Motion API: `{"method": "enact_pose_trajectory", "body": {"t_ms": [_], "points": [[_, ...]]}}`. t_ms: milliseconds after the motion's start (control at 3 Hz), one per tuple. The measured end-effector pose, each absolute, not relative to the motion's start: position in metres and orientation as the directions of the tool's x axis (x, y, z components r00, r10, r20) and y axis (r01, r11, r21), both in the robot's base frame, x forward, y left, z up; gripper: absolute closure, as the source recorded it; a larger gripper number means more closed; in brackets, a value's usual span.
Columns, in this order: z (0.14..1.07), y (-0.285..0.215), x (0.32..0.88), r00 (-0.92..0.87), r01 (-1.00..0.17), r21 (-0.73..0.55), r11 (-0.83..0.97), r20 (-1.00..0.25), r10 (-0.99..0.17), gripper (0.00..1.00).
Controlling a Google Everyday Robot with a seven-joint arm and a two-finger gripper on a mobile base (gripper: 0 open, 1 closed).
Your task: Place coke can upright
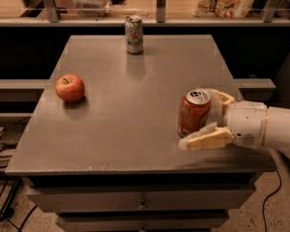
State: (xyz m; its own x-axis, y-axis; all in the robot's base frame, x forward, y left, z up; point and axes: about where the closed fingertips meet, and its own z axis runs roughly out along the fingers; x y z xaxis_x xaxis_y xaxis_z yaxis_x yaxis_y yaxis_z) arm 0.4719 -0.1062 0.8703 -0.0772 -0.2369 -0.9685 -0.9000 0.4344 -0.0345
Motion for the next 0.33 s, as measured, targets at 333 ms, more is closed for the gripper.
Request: {"method": "enact_pose_trajectory", "body": {"t_ms": [333], "points": [[0.8704,-0.1061,0.4719,-0.077,-0.900,-0.035,0.434,-0.968,-0.237,0.00]]}}
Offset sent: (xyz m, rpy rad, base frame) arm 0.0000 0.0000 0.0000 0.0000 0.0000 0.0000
